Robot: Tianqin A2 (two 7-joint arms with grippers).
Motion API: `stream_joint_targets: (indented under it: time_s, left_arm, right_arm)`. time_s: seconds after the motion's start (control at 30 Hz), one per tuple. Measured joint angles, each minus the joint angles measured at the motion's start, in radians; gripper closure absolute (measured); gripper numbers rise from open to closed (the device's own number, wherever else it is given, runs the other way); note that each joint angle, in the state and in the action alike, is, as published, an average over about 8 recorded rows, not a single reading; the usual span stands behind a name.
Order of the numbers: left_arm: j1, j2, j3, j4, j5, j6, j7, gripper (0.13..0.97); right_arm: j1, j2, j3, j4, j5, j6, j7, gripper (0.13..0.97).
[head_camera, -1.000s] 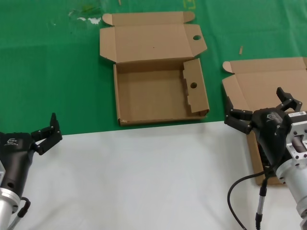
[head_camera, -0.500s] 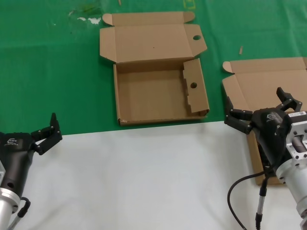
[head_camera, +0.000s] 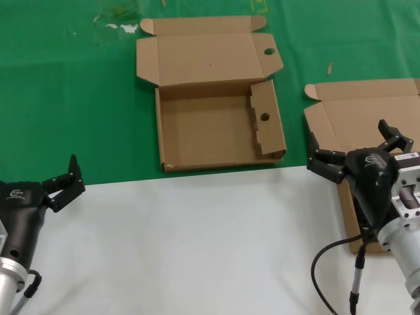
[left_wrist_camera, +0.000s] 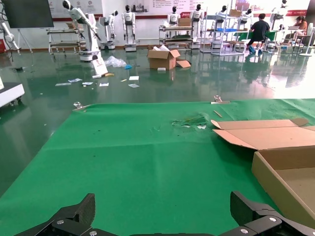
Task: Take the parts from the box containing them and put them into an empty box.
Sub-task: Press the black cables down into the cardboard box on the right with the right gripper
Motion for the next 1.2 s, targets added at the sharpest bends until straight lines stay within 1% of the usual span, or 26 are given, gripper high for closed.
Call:
stream_joint_targets:
  time_s: [0.3, 0.5, 0.6, 0.7, 0.9, 0.97, 1.03, 1.1, 1.2]
  left_arm:
    - [0.0, 0.0, 0.0, 0.0, 0.0, 0.0, 0.0, 0.132]
    - [0.0, 0.0, 0.0, 0.0, 0.0, 0.0, 0.0, 0.132]
    - [0.0, 0.0, 0.0, 0.0, 0.0, 0.0, 0.0, 0.132]
    - [0.0, 0.0, 0.0, 0.0, 0.0, 0.0, 0.0, 0.132]
    - [0.0, 0.0, 0.0, 0.0, 0.0, 0.0, 0.0, 0.132]
    - [0.0, 0.0, 0.0, 0.0, 0.0, 0.0, 0.0, 0.132]
    - [0.0, 0.0, 0.0, 0.0, 0.0, 0.0, 0.0, 0.132]
    - [0.0, 0.0, 0.0, 0.0, 0.0, 0.0, 0.0, 0.132]
    - [0.0, 0.0, 0.0, 0.0, 0.0, 0.0, 0.0, 0.132]
  right_arm:
    - [0.0, 0.003, -0.001, 0.0, 0.001, 0.002, 0.0, 0.129]
    - [-0.009, 0.044, -0.004, 0.01, -0.009, 0.047, -0.031, 0.129]
    - [-0.023, 0.082, 0.003, 0.024, -0.016, 0.086, -0.072, 0.129]
    - [-0.047, 0.138, 0.006, 0.05, 0.001, 0.131, -0.127, 0.129]
    - [-0.136, 0.318, -0.018, 0.141, 0.119, 0.212, -0.226, 0.129]
    - [-0.192, 0.377, -0.008, 0.181, 0.143, 0.2, -0.244, 0.129]
    - [-0.261, 0.422, 0.028, 0.218, 0.154, 0.155, -0.268, 0.129]
    - [-0.331, 0.446, 0.084, 0.246, 0.151, 0.084, -0.303, 0.129]
    - [-0.418, 0.451, 0.189, 0.257, 0.129, -0.041, -0.386, 0.129]
